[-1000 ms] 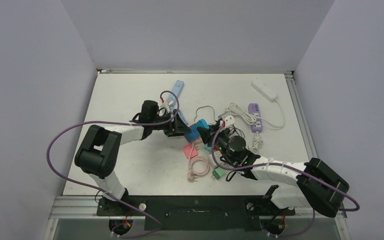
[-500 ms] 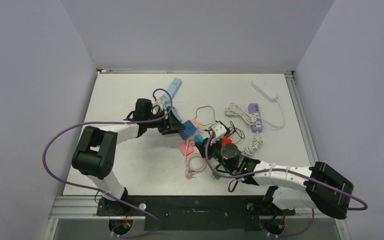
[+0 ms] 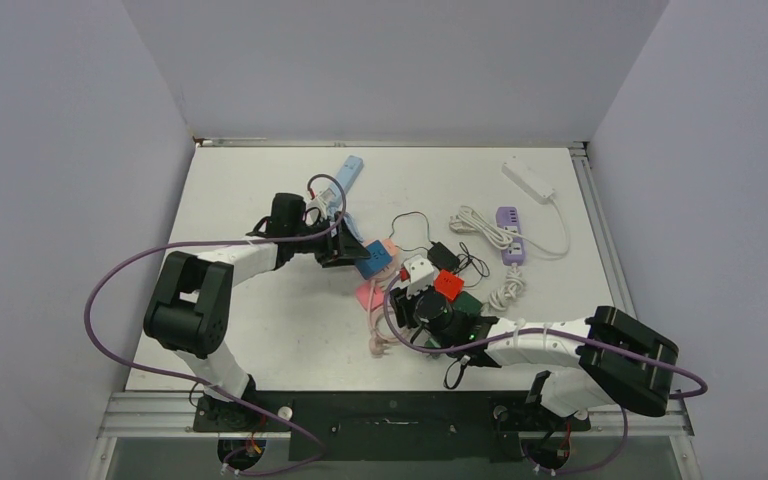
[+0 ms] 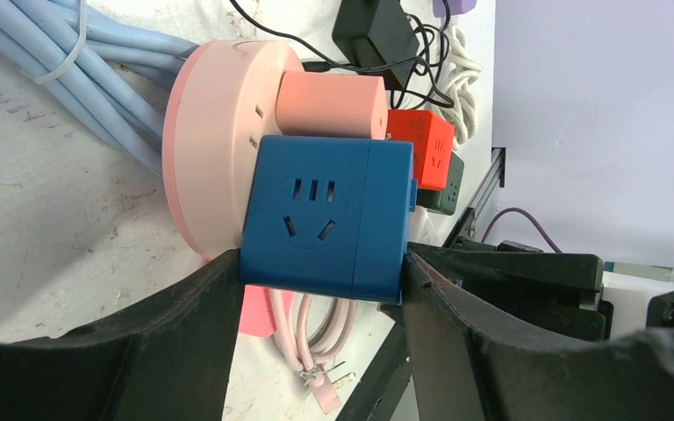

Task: Pull the plug off the socket
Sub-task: Place the plug at the center of the board.

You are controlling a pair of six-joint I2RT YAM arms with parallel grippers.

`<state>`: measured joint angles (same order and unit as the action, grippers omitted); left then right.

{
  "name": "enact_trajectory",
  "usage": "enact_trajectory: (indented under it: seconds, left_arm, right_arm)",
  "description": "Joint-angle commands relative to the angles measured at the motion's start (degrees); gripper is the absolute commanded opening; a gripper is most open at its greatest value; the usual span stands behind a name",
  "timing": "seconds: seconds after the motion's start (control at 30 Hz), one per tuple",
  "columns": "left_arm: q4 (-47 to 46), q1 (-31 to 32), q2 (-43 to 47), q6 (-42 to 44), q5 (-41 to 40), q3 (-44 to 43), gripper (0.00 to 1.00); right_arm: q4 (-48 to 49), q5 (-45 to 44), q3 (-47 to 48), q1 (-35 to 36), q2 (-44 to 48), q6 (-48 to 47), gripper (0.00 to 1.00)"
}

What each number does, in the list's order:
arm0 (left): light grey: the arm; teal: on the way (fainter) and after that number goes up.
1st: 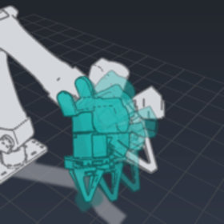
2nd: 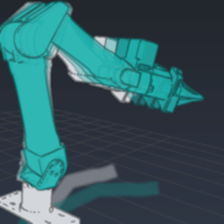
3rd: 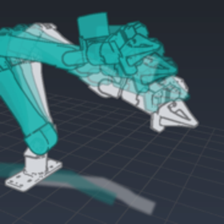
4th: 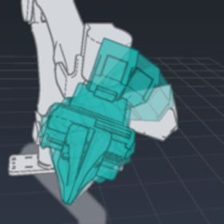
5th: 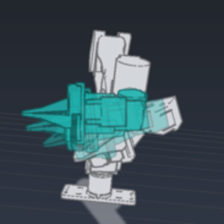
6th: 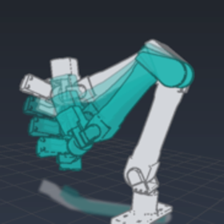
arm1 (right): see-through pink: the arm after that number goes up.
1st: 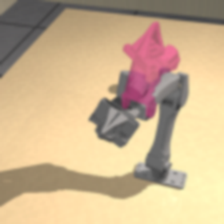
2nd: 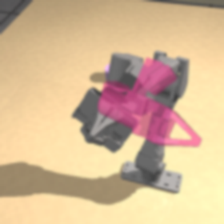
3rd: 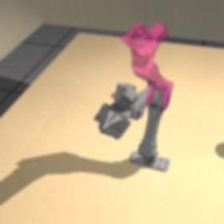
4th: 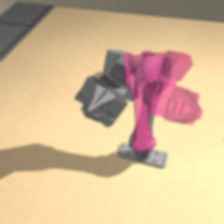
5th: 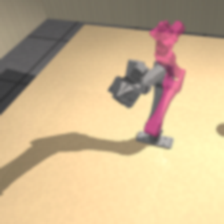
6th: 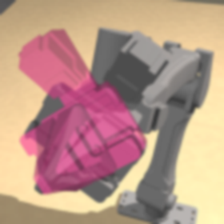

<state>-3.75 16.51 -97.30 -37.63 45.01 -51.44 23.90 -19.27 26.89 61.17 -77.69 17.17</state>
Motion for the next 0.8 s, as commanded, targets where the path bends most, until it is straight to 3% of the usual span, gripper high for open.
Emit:
enact_trajectory:
  seconds: [0.0,0.23,0.47,0.63,0.77]
  left_arm:
    - [2.8,-1.1,0.2,3.5,-1.7,-3.5,0.00]
    - [10.1,-1.1,-2.2,7.8,0.6,-7.0,0.00]
    - [12.0,-1.1,-2.8,10.2,3.9,-8.6,0.00]
    - [21.2,-0.9,-4.9,16.5,4.3,-12.4,0.00]
    - [24.6,-1.0,-5.8,19.2,3.8,-13.9,0.00]
  right_arm:
    - [0.8,-2.4,2.3,0.2,-0.3,0.0,0.46]
    - [2.4,0.4,1.8,-0.9,2.1,-1.1,0.64]
    - [6.2,15.2,2.5,-12.8,4.3,0.1,0.78]
    - [14.0,25.9,1.4,-21.3,2.0,3.7,0.88]
    - [16.4,28.6,1.2,-23.0,-0.8,4.3,0.92]
